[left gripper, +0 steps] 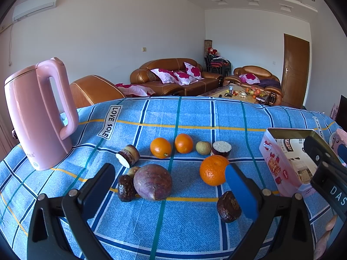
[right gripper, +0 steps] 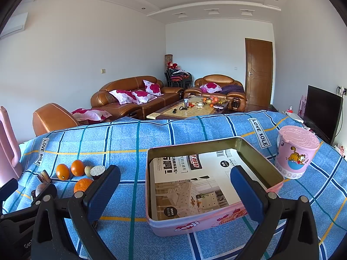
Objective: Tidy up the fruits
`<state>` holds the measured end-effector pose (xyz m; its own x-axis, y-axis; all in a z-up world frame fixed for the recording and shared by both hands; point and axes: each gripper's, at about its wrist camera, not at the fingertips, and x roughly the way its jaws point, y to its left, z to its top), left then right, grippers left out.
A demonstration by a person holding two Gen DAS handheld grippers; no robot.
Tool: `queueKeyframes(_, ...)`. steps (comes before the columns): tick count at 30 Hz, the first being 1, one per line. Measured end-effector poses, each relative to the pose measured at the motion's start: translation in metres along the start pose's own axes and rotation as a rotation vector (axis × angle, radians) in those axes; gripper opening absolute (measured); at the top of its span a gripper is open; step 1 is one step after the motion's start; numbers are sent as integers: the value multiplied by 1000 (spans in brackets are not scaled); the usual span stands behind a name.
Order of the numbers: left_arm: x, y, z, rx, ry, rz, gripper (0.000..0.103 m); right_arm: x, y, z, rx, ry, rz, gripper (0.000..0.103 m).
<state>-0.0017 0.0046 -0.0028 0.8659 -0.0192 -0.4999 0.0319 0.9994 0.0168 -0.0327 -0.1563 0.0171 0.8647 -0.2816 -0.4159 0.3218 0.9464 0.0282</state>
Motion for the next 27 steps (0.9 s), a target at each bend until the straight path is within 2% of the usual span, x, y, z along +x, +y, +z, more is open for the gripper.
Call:
queueKeyframes(19,6,4,-1,3,25,-3,103,-2,2,0,-3,6,18,102)
queueKeyframes(23,12,21,6,6,38,93,103,0,4,-1,-9,17,43,102)
queueKeyframes(27,15,58,13,-86,53,181,103,4,9,-4,-24,55,97,100)
